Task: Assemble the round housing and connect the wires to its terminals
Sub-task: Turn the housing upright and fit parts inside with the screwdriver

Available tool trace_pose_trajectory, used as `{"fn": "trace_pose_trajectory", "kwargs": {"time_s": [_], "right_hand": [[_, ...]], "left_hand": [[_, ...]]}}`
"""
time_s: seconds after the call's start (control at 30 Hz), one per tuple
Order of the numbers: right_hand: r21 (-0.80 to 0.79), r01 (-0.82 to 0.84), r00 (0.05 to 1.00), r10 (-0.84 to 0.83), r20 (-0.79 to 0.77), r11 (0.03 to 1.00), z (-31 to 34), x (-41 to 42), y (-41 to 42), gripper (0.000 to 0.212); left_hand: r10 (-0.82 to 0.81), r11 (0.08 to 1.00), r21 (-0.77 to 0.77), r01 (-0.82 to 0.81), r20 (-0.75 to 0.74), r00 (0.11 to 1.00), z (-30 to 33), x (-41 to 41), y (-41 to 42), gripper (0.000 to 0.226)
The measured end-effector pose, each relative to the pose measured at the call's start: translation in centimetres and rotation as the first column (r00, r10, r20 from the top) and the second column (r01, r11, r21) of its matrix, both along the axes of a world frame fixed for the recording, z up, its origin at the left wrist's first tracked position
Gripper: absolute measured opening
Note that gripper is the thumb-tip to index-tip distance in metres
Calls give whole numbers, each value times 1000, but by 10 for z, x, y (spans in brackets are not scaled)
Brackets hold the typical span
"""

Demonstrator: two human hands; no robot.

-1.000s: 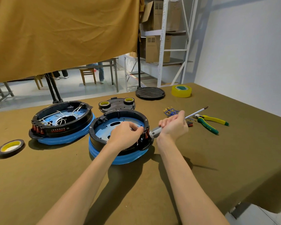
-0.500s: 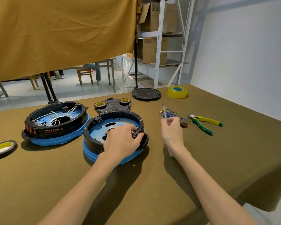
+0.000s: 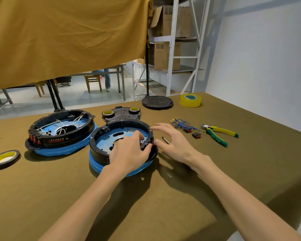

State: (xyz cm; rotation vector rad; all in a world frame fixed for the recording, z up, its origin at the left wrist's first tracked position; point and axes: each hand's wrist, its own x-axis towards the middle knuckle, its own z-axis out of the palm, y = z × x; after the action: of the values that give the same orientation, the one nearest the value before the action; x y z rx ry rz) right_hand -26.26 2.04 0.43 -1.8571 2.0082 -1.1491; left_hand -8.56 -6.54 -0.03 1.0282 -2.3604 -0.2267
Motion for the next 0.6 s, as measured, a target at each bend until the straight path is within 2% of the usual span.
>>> {"fn": "trace_pose_trajectory", "kwargs": {"time_s": [0.1, 0.2, 0.33, 0.6], "right_hand": [[103, -105, 986, 117, -122, 989, 15, -1, -11, 41], [156, -148, 978, 168, -125, 977, 25, -8, -14, 30], [209, -183, 943, 232, -238, 960, 34, -12, -16, 25], [198, -198, 954, 235, -184, 960, 33, -16, -12, 25]], "left_hand": [[-30, 1000, -9, 29, -19, 999, -2, 7, -5, 45], [-51, 999, 11, 51, -42, 998, -3, 13, -10, 46], [-103, 994, 21, 104, -45, 994, -2, 16, -16, 47], [-128, 988, -94, 123, -52, 990, -4, 12, -12, 50]]}}
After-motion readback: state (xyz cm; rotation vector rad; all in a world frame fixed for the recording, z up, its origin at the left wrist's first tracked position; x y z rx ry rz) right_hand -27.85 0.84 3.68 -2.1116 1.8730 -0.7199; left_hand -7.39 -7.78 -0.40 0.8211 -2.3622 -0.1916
